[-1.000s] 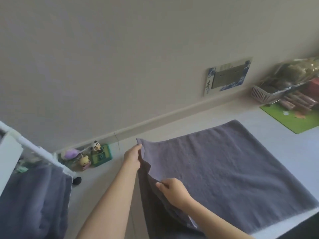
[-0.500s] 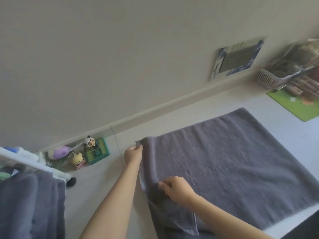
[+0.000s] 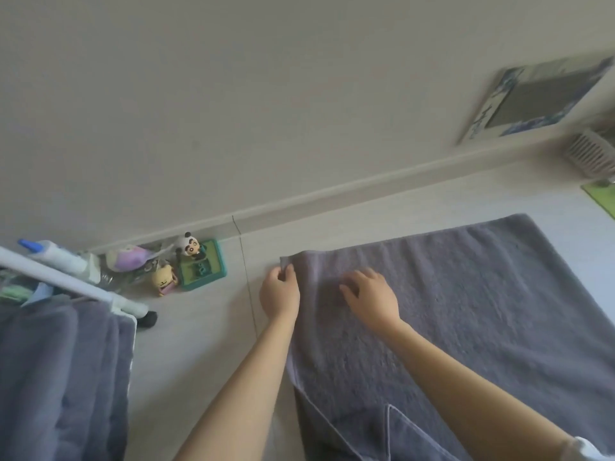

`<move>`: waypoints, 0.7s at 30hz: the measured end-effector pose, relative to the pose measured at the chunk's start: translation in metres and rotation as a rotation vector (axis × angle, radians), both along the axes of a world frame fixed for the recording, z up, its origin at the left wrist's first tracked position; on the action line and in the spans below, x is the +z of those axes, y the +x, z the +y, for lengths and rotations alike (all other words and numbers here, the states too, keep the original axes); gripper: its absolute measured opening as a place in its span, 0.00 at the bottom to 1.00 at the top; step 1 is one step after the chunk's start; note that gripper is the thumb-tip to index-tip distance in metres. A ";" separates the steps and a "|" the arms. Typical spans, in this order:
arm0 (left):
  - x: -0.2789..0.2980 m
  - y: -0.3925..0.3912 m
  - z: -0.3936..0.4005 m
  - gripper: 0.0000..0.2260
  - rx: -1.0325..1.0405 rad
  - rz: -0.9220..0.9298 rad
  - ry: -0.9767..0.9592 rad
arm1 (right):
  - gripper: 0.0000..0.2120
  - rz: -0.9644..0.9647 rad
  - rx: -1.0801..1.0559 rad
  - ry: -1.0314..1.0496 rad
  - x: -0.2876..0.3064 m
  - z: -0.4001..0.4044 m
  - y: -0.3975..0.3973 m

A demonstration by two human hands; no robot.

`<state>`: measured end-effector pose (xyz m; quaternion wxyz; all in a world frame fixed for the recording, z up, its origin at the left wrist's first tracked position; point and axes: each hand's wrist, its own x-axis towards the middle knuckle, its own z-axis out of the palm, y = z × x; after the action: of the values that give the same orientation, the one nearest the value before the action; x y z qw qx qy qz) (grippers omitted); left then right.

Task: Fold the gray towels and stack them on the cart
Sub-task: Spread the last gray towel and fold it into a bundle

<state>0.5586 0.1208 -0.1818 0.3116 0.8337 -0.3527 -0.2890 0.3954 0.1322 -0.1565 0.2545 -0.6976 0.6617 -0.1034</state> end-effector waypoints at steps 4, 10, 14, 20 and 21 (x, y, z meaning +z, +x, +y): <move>-0.005 -0.002 0.002 0.14 0.037 -0.042 -0.050 | 0.19 0.089 -0.010 -0.029 -0.007 -0.051 -0.021; -0.008 -0.007 0.007 0.15 0.101 -0.041 -0.101 | 0.13 0.236 0.121 -0.098 -0.015 -0.083 -0.052; -0.007 -0.010 0.010 0.14 0.099 -0.078 -0.103 | 0.12 0.214 0.236 -0.112 -0.010 -0.085 -0.070; -0.009 -0.007 0.003 0.14 0.016 -0.220 -0.018 | 0.14 0.177 0.138 0.077 0.017 -0.108 -0.093; -0.010 -0.008 0.000 0.14 -0.006 -0.245 0.002 | 0.13 0.240 0.145 0.075 0.016 -0.110 -0.092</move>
<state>0.5508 0.1203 -0.1913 0.2646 0.8620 -0.3902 -0.1863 0.3037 0.0222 -0.1409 0.2063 -0.7410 0.6386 0.0245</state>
